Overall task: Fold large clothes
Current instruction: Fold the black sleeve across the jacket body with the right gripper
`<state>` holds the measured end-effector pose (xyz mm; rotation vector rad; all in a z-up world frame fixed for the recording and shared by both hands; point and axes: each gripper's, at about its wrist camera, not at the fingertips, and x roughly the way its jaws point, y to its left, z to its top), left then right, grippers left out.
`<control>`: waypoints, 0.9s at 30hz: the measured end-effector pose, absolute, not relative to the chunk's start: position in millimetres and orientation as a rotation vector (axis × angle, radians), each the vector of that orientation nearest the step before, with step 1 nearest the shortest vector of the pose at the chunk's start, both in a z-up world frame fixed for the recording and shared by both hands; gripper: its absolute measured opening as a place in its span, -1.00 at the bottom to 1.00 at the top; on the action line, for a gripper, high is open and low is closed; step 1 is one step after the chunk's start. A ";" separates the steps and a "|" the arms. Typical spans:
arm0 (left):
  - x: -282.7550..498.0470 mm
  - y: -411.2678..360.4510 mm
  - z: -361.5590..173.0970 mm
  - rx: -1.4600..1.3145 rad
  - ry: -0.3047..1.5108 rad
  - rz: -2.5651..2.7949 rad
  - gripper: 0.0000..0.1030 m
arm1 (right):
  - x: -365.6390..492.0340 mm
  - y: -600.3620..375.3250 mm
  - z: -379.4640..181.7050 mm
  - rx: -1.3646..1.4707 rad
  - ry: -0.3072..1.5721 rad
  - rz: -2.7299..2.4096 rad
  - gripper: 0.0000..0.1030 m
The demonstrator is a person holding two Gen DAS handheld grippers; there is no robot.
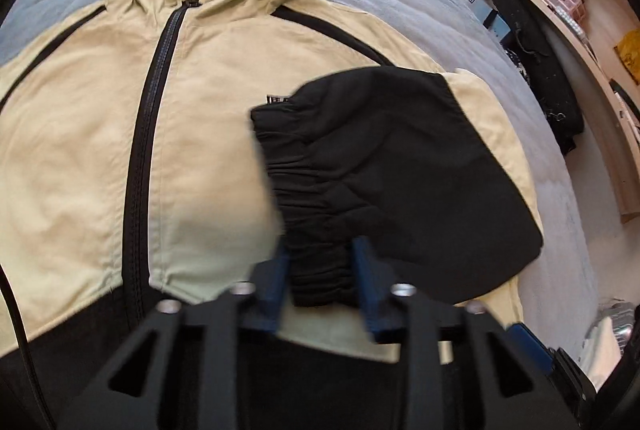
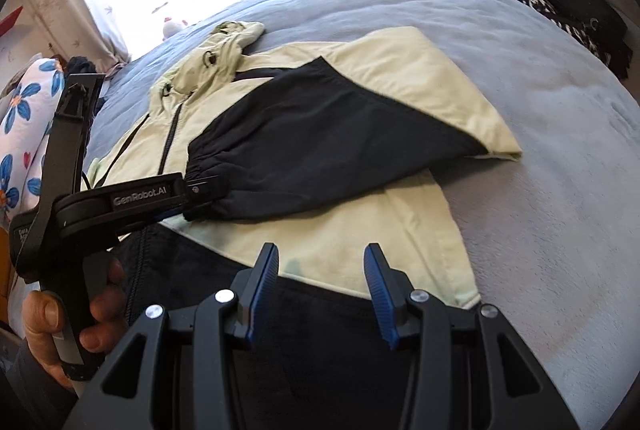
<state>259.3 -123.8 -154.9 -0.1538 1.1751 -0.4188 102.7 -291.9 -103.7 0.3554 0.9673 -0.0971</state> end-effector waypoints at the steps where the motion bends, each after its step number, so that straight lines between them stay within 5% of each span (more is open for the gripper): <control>1: 259.5 -126.7 -150.2 -0.143 1.156 -0.416 -0.63 | 101.9 -294.1 -103.7 0.360 0.967 -0.104 -0.13; 5: 254.5 -136.6 -111.4 0.011 1.001 -0.395 -0.89 | 97.4 -300.2 -100.4 0.356 0.965 -0.130 -0.13; 15: 277.9 -82.8 -5.9 0.143 0.714 -0.267 -0.91 | 98.2 -308.6 -82.5 0.352 0.923 -0.152 -0.13; 22: 300.0 -3.4 -59.6 0.155 0.854 -0.117 -0.91 | 107.5 -295.1 -88.7 0.296 0.963 -0.134 -0.13; 27: 294.1 24.8 -107.2 -0.093 1.047 -0.252 -0.61 | 106.2 -294.1 -88.4 0.283 0.961 -0.134 -0.13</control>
